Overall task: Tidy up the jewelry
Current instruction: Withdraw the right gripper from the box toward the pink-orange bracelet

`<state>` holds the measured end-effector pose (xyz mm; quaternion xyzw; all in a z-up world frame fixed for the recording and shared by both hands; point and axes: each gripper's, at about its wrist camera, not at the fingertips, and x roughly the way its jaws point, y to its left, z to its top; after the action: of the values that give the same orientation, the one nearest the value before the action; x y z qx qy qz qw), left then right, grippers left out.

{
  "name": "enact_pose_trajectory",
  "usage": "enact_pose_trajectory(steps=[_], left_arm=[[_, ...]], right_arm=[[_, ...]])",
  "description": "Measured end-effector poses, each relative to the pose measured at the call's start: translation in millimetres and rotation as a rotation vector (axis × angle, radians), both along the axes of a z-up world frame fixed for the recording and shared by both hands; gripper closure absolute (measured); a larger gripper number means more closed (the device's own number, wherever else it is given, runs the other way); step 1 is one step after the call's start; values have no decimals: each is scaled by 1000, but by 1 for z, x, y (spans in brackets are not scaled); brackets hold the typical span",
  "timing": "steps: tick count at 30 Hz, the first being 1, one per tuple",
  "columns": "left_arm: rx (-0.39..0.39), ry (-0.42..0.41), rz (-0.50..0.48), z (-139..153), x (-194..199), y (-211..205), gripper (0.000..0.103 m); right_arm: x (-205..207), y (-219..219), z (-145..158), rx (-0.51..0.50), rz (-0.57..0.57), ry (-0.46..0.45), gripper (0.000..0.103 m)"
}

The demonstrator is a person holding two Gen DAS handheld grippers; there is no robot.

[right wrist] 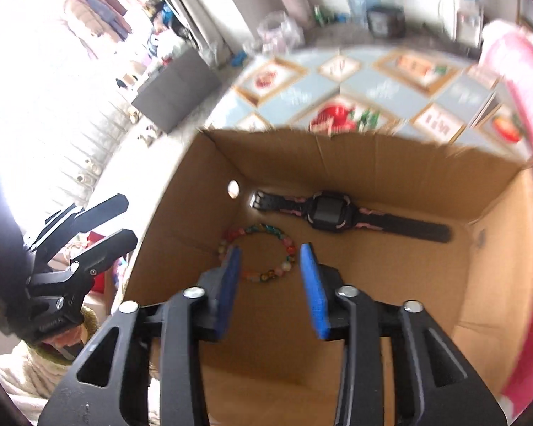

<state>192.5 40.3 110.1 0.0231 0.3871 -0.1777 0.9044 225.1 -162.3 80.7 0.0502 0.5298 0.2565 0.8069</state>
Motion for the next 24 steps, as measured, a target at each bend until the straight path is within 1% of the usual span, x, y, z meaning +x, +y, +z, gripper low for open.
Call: enact_pose_trajectory(steps=[1,3,4,5,6,7,9,12,16,18,21,24], left_arm=[[-8,-15,12,5,-8,4,43],[-23,-48,37,14,-27,12,29],[-29,-60,44,16,-34,15,26],[-38,-74,50,19,-44,19,22],[-45,-85,54,21,-53,22,17],[-51,-98,62,22,-64,26,15],[-58,-112,80,22,-82,32,7],[-71,-114,102,16,-104,39,6],[-63,-78,111,-5,-125,39,6],[-49,-56,113,-20,-132,36,6],[-13,0,127,-49,-136,29,6],[43,64,142,-82,-137,21,6]], right_arm=[[-9,-4,9,0,-4,-38,60],[-32,-9,28,1,-10,-116,46],[-46,-12,38,5,-14,-160,42],[-60,-16,46,9,-15,-198,36],[-71,-19,53,12,-15,-223,32],[-85,-24,58,15,-18,-250,31],[-110,-29,61,26,-27,-276,27],[-135,-41,58,53,-55,-263,27],[-165,-55,38,96,-106,-225,26],[-177,-58,30,107,-135,-207,26],[-189,-66,8,130,-191,-162,26],[-204,-68,-15,76,-239,-139,26]])
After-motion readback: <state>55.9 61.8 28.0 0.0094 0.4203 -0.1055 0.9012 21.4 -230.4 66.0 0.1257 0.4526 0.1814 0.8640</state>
